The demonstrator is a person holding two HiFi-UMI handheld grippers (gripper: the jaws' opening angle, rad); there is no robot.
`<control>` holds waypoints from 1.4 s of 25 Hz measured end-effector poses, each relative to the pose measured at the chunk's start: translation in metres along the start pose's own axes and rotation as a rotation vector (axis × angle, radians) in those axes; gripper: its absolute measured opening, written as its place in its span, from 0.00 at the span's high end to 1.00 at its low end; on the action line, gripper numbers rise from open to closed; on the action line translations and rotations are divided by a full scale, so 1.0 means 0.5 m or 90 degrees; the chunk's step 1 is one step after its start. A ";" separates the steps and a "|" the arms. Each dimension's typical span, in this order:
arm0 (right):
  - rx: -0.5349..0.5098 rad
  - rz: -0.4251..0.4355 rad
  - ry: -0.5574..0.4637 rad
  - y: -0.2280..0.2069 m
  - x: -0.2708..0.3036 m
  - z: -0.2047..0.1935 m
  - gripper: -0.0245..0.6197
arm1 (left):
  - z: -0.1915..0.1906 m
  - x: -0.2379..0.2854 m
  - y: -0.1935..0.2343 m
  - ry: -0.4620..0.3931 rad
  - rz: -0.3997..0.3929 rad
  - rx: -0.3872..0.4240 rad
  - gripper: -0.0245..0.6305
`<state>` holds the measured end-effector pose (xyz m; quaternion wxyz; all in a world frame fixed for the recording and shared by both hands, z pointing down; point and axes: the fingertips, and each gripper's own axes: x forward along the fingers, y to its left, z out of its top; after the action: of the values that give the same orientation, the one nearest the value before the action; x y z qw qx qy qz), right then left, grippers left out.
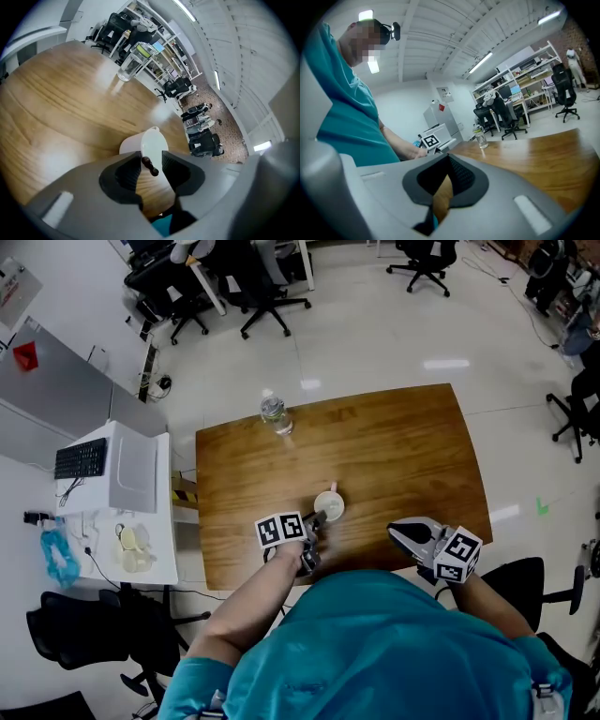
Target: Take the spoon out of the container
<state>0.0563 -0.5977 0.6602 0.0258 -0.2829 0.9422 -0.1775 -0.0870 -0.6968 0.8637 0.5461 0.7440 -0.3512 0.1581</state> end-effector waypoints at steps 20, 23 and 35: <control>-0.006 0.093 -0.046 -0.011 -0.156 0.001 0.96 | -0.051 -0.209 -0.272 -0.246 -0.091 0.170 0.88; -0.008 0.117 -0.040 -0.003 -0.150 -0.017 0.96 | -0.083 -0.260 -0.303 -0.292 -0.092 0.242 0.88; -0.064 0.092 -0.024 0.297 -0.071 -0.075 0.96 | -0.243 -0.555 -0.251 -0.358 -0.145 0.389 0.88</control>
<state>0.0028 -0.4509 0.6415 0.0418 -0.2183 0.9673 -0.1223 -0.1769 -0.4675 0.6468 0.1976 0.9197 -0.3389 -0.0156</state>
